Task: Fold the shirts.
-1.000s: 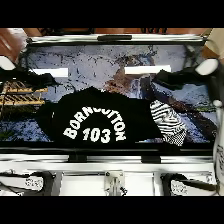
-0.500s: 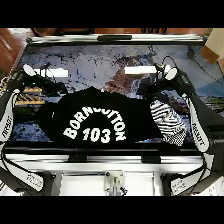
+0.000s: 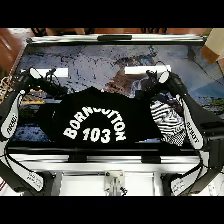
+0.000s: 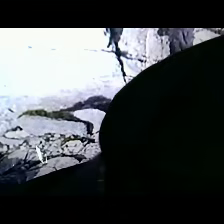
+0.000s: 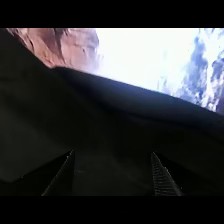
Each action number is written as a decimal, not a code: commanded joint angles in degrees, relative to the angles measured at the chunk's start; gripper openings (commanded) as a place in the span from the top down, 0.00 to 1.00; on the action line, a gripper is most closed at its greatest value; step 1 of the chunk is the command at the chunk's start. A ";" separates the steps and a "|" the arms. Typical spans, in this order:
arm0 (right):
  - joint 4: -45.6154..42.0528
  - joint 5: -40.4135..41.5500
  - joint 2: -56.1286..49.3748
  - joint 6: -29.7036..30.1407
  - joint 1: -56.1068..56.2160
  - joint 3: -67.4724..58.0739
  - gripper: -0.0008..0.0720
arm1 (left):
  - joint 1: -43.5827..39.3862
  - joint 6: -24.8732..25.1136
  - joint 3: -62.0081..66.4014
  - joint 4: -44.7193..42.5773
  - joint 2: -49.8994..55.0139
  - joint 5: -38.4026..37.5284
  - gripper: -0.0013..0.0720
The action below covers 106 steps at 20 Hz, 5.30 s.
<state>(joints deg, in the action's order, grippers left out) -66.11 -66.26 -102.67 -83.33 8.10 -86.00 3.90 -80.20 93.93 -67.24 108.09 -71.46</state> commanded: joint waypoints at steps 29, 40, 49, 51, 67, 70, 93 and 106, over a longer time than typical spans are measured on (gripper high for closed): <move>-12.87 53.00 21.51 -1.75 3.67 -11.56 0.89 | 0.02 7.58 29.55 23.28 -14.27 19.78 0.91; -20.50 -11.58 31.52 -5.86 7.30 -13.42 0.89 | -3.61 4.44 -3.50 -3.23 -41.00 -7.91 0.92; -26.23 -12.11 47.76 -21.68 19.93 42.84 0.89 | -8.57 -5.60 -64.37 -10.73 -56.15 2.84 0.92; -24.02 -10.25 50.82 -21.62 21.00 46.93 0.86 | -8.57 -5.57 -68.35 -8.39 -58.69 4.00 0.91; -8.76 1.38 32.11 -21.94 21.03 28.92 0.29 | -17.79 -3.41 -55.06 2.97 -46.95 11.50 0.16; 1.29 1.38 24.59 -17.77 21.03 28.92 0.29 | -21.14 -3.23 -55.06 2.99 -42.23 13.16 0.16; 3.17 -0.46 15.19 -21.27 21.00 28.79 0.89 | -22.14 -2.49 -55.08 2.99 -40.52 16.02 0.17; -0.44 -4.74 34.67 -17.29 21.07 21.68 0.90 | -22.14 -2.47 -55.08 9.49 -40.50 15.80 0.14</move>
<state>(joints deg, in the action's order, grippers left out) -66.15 -68.86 -71.79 -100.47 29.15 -63.83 -18.22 -82.74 38.81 -61.82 67.55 -55.59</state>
